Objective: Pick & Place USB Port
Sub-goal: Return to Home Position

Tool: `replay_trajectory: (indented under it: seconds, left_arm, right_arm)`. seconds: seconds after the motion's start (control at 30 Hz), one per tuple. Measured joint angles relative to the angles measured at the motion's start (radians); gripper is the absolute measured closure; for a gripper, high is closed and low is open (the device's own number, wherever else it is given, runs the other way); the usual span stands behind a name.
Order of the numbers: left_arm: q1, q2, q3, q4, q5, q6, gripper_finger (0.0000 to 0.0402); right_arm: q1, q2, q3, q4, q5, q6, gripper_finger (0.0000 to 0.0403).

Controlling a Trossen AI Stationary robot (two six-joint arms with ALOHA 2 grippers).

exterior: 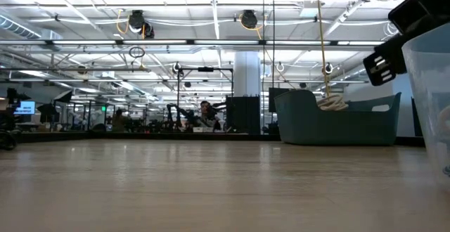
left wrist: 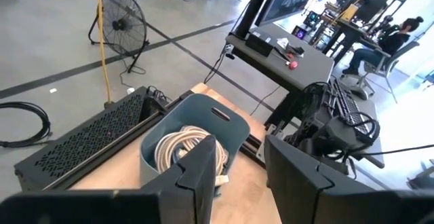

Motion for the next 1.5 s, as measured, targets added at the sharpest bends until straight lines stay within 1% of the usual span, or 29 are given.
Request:
replay_trajectory:
  seconds: [0.1, 0.2, 0.27, 0.33, 0.43, 0.6, 0.77, 0.93, 1.1, 1.23, 1.5]
  left_arm:
    - [0.000, 0.000, 0.000, -0.001, 0.000, 0.000, 0.0273]
    - [0.000, 0.000, 0.000, -0.005, 0.000, 0.000, 0.0273]
    - [0.000, 0.000, 0.000, -0.012, 0.001, -0.001, 0.0273]
    - [0.000, 0.000, 0.000, -0.018, 0.001, -0.002, 0.0273]
    - [0.000, 0.000, 0.000, -0.021, 0.001, -0.002, 0.0273]
    - [0.000, 0.000, 0.000, -0.022, 0.001, -0.002, 0.0273]
    - [0.000, 0.000, 0.000, -0.024, 0.001, 0.000, 0.0273]
    - [0.000, 0.000, 0.000, -0.030, 0.001, 0.000, 0.0273]
    - [-0.004, 0.000, 0.000, -0.031, 0.001, -0.002, 0.0273]
    - [-0.007, 0.000, 0.000, -0.031, 0.001, -0.002, 0.0273]
    - [-0.010, 0.000, 0.000, -0.031, 0.001, 0.005, 0.0273]
  right_arm:
    - [-0.001, 0.034, 0.000, -0.011, 0.060, 0.014, 0.0403]
    - [-0.001, 0.057, 0.000, -0.024, 0.148, 0.021, 0.0403]
    - [-0.002, 0.060, -0.001, -0.025, 0.205, 0.021, 0.0403]
    - [-0.002, 0.057, -0.001, -0.019, 0.233, 0.018, 0.0403]
    - [-0.002, 0.046, -0.001, 0.004, 0.229, -0.008, 0.0403]
    - [-0.001, 0.018, -0.001, 0.017, 0.183, -0.005, 0.0403]
    - [-0.001, -0.045, -0.002, 0.029, 0.187, -0.010, 0.0403]
    - [-0.001, -0.118, -0.002, -0.018, 0.187, -0.020, 0.0403]
    - [-0.001, -0.158, -0.002, -0.027, 0.196, -0.049, 0.0403]
    - [-0.001, -0.169, -0.002, -0.029, 0.214, -0.075, 0.0403]
    - [-0.002, -0.168, -0.002, -0.024, 0.214, -0.091, 0.0403]
